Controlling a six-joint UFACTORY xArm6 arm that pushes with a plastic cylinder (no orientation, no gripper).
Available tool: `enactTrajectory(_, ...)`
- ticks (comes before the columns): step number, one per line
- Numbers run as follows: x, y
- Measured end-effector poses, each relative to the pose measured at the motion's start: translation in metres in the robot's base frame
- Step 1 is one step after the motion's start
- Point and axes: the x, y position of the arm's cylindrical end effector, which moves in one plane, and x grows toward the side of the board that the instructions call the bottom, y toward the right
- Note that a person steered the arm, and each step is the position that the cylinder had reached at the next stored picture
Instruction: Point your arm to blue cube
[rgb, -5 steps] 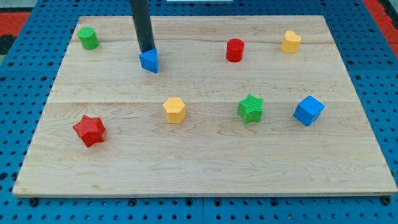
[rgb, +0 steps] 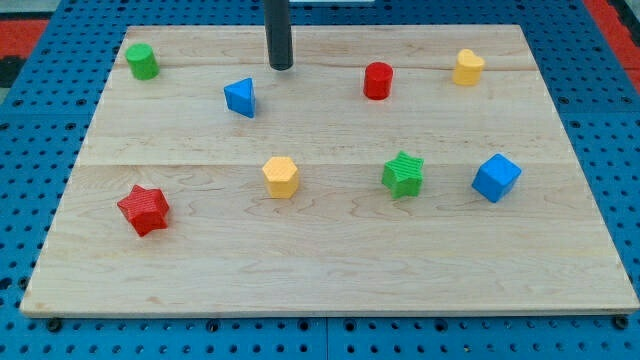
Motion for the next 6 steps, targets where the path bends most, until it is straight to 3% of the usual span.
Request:
enactTrajectory(3,0.058,0.080)
enactTrajectory(5,0.099,0.096)
enactTrajectory(6,0.112,0.154)
